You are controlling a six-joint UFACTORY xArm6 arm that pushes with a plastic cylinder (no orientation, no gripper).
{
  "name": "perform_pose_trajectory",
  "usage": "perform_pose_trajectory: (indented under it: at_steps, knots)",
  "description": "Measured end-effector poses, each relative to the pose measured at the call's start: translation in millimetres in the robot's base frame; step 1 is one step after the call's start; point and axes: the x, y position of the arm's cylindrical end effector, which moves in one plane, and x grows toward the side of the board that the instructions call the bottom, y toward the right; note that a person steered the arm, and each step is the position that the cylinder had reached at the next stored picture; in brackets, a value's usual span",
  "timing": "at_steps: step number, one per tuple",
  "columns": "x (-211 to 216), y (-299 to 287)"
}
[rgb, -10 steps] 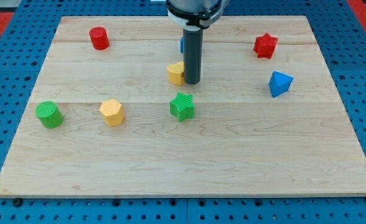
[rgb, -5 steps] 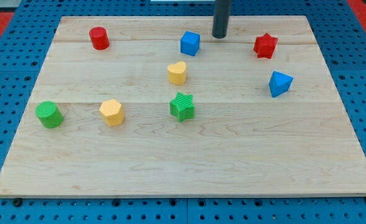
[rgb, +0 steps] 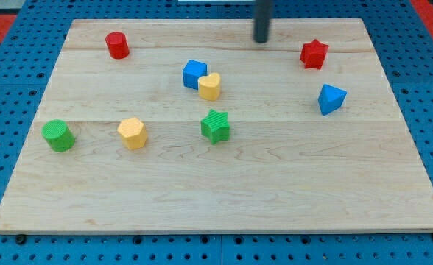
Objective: Move the red star to the right side of the blue cube
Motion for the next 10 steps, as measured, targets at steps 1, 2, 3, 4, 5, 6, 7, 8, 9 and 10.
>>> perform_pose_trajectory:
  at_steps: [1, 2, 3, 4, 5, 6, 7, 8, 9, 10]
  knots:
    - [4, 69]
    - [28, 79]
    - [66, 56]
    - [72, 35]
    - [95, 51]
    - [106, 29]
    - [99, -11]
    - [85, 6]
    - [70, -2]
    - [65, -14]
